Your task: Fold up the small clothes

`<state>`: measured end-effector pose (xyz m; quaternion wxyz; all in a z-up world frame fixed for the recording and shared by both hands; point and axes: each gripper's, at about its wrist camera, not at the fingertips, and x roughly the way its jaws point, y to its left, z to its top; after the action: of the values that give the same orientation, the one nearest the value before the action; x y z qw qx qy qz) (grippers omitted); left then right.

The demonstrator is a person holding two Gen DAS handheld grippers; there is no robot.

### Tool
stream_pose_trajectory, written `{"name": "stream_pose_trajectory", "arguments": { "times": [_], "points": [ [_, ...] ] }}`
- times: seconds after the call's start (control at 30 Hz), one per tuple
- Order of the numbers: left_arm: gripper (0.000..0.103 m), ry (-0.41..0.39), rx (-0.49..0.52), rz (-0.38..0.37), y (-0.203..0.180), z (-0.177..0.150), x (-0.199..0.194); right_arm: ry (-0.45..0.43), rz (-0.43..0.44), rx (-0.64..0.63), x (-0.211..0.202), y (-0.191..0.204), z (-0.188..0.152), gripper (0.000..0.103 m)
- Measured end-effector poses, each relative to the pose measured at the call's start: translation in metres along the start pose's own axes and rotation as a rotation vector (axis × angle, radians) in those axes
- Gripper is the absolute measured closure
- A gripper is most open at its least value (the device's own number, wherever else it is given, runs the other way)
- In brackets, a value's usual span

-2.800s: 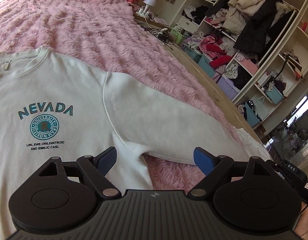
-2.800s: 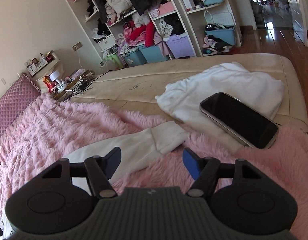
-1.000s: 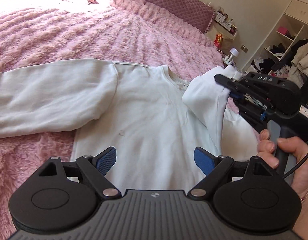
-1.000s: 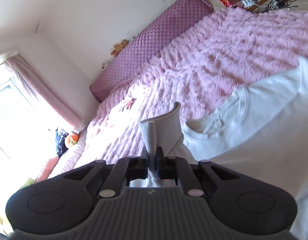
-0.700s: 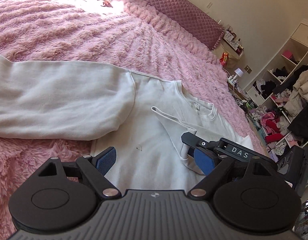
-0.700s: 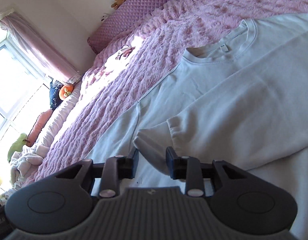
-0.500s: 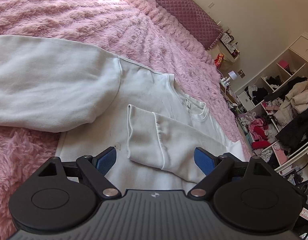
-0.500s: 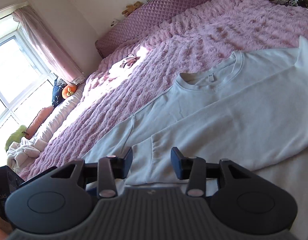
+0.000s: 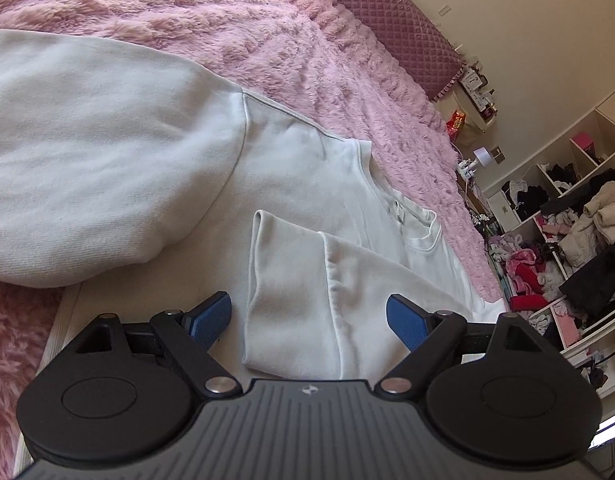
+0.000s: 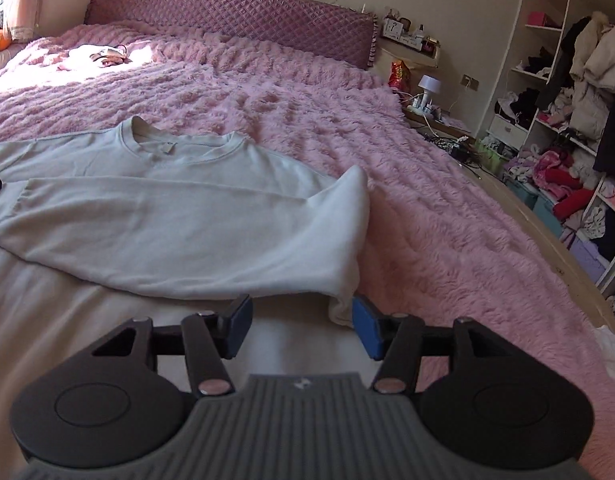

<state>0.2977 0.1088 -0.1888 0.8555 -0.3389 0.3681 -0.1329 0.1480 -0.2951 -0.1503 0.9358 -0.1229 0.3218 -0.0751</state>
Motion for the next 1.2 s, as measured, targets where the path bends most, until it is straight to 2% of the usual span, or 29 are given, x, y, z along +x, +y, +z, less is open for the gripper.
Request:
{"name": "stream_pose_trajectory", "arguments": {
  "times": [0.07, 0.13, 0.17, 0.2, 0.23, 0.3, 0.37, 0.47, 0.5, 0.53, 0.57, 0.7, 0.77, 0.87, 1.0, 1.07, 1.13, 1.17, 1.2],
  "points": [
    [0.009, 0.007, 0.000, -0.033, -0.002, 0.002, 0.005, 0.026, -0.056, -0.035, 0.006, -0.004, -0.007, 0.051],
    [0.024, 0.018, 0.023, -0.042, -0.006, 0.005, 0.011, 0.051, -0.095, -0.052, 0.013, -0.007, -0.013, 0.051],
    [0.048, 0.017, 0.034, -0.038, -0.009, 0.005, 0.012, 0.053, -0.112, -0.066, 0.016, -0.007, -0.015, 0.051],
    [0.062, 0.019, 0.046, -0.023, -0.011, 0.006, 0.013, 0.050, -0.142, -0.104, 0.021, -0.006, -0.019, 0.051],
    [0.069, 0.014, 0.051, -0.017, -0.012, 0.006, 0.013, 0.045, -0.169, -0.140, 0.024, -0.004, -0.021, 0.051],
    [0.098, 0.017, 0.015, -0.075, -0.008, 0.007, 0.010, 0.021, -0.195, -0.200, 0.031, 0.000, -0.023, 0.051],
    [0.100, -0.015, -0.018, -0.110, -0.005, 0.009, 0.001, 0.003, -0.196, -0.236, 0.037, 0.002, -0.023, 0.051],
    [0.100, -0.079, 0.005, -0.110, -0.011, 0.013, -0.014, -0.041, -0.214, -0.279, 0.047, 0.011, -0.017, 0.053],
    [0.100, -0.098, 0.016, -0.113, -0.012, 0.015, -0.020, -0.063, -0.225, -0.292, 0.050, 0.017, -0.013, 0.062],
    [0.100, -0.117, 0.025, -0.113, -0.014, 0.016, -0.026, -0.070, -0.221, -0.302, 0.050, 0.019, -0.012, 0.092],
    [0.100, -0.137, 0.033, -0.113, -0.016, 0.017, -0.032, -0.058, -0.222, -0.316, 0.054, 0.020, -0.011, 0.103],
    [0.100, -0.219, 0.010, -0.086, -0.009, 0.016, -0.056, -0.067, -0.243, -0.270, 0.045, 0.019, -0.007, 0.103],
    [0.100, -0.176, -0.009, -0.068, 0.001, 0.017, -0.050, -0.077, -0.238, -0.281, 0.043, 0.019, -0.008, 0.103],
    [0.100, -0.105, -0.013, 0.042, 0.015, 0.014, -0.030, -0.044, -0.231, -0.300, 0.049, 0.022, -0.012, 0.103],
    [0.100, -0.086, -0.018, 0.094, 0.027, 0.005, -0.022, 0.013, -0.220, -0.332, 0.056, 0.029, -0.018, 0.100],
    [0.100, -0.097, -0.011, 0.071, 0.025, 0.003, -0.026, 0.005, -0.230, -0.338, 0.055, 0.029, -0.021, 0.093],
    [0.100, -0.076, -0.011, 0.006, 0.025, 0.005, -0.026, -0.015, -0.242, -0.328, 0.053, 0.027, -0.022, 0.067],
    [0.096, -0.069, -0.019, 0.003, 0.026, 0.007, -0.025, -0.027, -0.253, -0.332, 0.052, 0.027, -0.022, 0.064],
    [0.084, -0.058, -0.025, 0.001, 0.027, 0.009, -0.023, -0.038, -0.257, -0.338, 0.051, 0.027, -0.022, 0.064]
  ]
}}
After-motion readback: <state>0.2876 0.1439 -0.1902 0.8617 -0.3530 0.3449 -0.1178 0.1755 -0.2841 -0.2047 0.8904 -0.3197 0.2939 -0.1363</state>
